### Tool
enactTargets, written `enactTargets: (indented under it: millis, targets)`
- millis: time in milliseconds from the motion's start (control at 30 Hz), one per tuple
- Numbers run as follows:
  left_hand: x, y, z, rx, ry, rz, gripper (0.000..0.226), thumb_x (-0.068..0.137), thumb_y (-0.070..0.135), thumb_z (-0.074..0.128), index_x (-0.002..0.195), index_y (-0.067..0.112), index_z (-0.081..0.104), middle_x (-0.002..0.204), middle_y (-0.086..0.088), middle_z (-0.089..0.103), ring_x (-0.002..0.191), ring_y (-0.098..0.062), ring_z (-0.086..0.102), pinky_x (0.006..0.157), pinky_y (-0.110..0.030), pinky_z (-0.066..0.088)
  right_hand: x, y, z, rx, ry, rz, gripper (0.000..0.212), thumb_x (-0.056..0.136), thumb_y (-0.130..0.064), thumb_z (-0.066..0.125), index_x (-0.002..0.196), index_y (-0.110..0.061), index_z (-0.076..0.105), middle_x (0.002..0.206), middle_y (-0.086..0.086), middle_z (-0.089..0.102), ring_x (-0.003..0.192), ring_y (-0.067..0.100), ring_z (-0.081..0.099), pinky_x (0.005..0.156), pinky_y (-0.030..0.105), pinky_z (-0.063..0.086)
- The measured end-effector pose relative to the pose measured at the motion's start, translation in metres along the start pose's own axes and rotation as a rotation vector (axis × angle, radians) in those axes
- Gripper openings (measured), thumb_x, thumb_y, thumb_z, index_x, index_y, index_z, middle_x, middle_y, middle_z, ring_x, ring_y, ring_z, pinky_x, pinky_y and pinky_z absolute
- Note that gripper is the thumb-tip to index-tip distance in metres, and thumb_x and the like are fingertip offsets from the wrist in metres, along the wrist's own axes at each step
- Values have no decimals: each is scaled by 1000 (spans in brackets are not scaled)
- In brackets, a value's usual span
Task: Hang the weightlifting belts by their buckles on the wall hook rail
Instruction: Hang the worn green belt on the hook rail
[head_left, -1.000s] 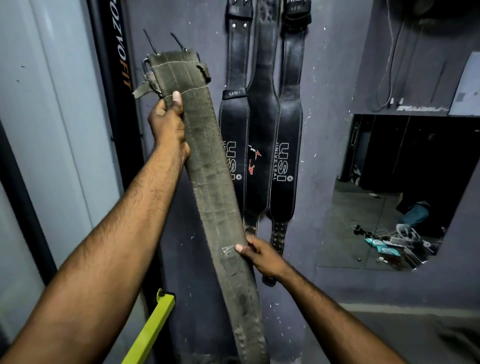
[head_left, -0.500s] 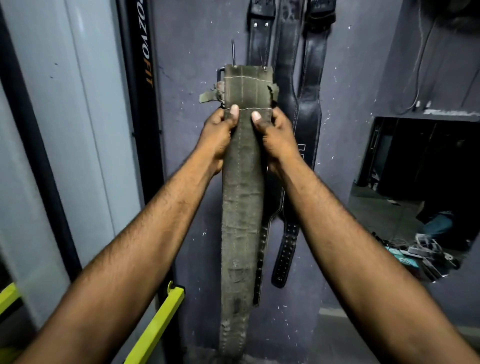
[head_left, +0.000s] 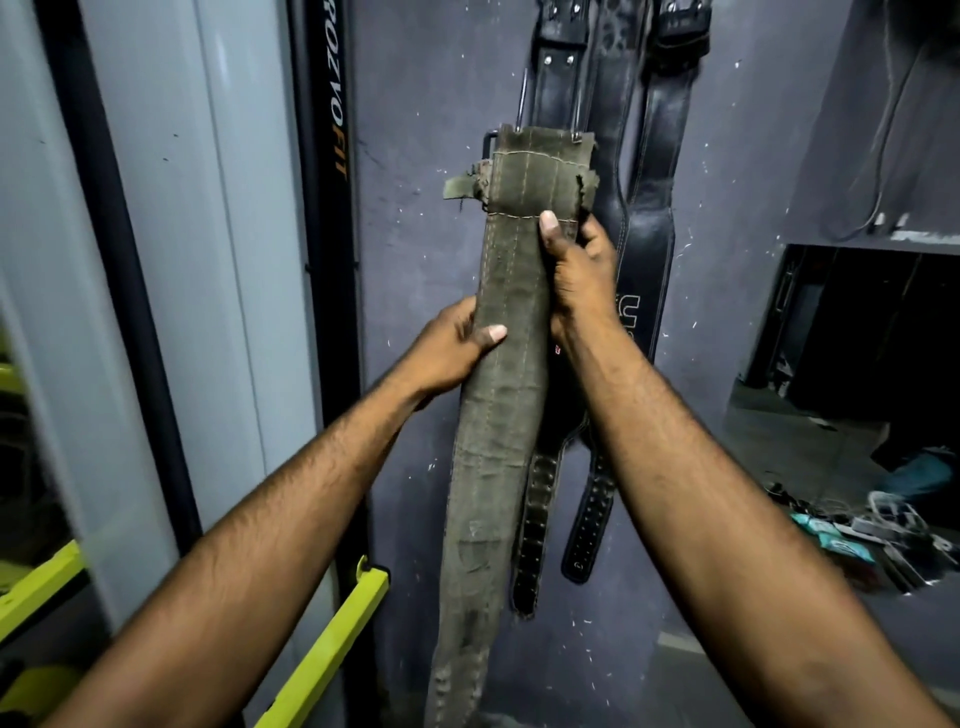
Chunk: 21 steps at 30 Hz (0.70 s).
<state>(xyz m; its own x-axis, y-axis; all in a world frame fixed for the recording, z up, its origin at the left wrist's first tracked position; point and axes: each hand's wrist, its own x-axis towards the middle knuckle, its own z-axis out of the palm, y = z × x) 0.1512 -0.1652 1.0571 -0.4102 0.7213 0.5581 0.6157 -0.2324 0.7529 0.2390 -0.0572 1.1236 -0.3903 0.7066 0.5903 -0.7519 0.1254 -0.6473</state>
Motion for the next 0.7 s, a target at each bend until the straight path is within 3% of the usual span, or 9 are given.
enactTargets:
  millis: [100, 167, 267, 400, 500, 567, 700]
  targets:
    - [-3, 1, 6, 185, 212, 29, 28, 93, 23, 59, 121, 21, 61, 119, 2, 71, 111, -17, 65, 101, -39, 51, -1, -1, 1, -19, -8, -21, 13, 88, -6, 68, 99, -13, 69, 97, 14, 72, 95, 29, 64, 96, 63, 49]
    - [-10, -1, 5, 75, 148, 24, 33, 95, 20, 60, 128, 17, 58, 122, 1, 69, 112, -15, 65, 99, -35, 53, -1, -3, 1, -26, -23, -33, 14, 88, -7, 68, 99, -14, 70, 102, 17, 70, 97, 30, 63, 98, 63, 48]
    - [-24, -10, 4, -77, -84, -63, 42, 95, 9, 62, 135, 11, 49, 124, -2, 66, 111, -13, 64, 93, -28, 55, -1, -8, -2, -45, -59, -42, 14, 89, -6, 68, 102, -13, 68, 105, 17, 70, 98, 29, 64, 98, 60, 50]
    - [-30, -20, 13, 67, 69, -12, 41, 91, 17, 66, 131, 19, 55, 120, 5, 68, 112, -13, 65, 101, -35, 52, -6, -11, -5, -69, -81, -57, 17, 92, -4, 65, 109, -7, 65, 104, 15, 69, 97, 26, 63, 96, 51, 52]
    - [-42, -29, 17, -88, -62, -66, 45, 92, 10, 66, 134, 13, 51, 125, -2, 67, 111, -11, 66, 96, -27, 54, -6, -14, -6, -66, -68, -66, 16, 91, -5, 66, 106, -10, 66, 106, 15, 70, 98, 27, 65, 96, 52, 52]
    - [-48, -34, 22, -68, -79, -69, 37, 92, 4, 64, 127, 13, 54, 120, 0, 67, 102, -5, 66, 91, -22, 53, -6, -14, -7, -63, -61, -54, 15, 91, -6, 67, 105, -13, 68, 107, 15, 71, 99, 27, 66, 97, 53, 53]
    - [-54, -50, 31, -81, -17, -83, 28, 89, 15, 68, 114, 23, 59, 114, 0, 71, 102, -10, 68, 96, -33, 54, -9, -11, -7, -81, -51, -67, 15, 91, -3, 66, 104, -9, 67, 102, 14, 71, 96, 25, 64, 96, 50, 52]
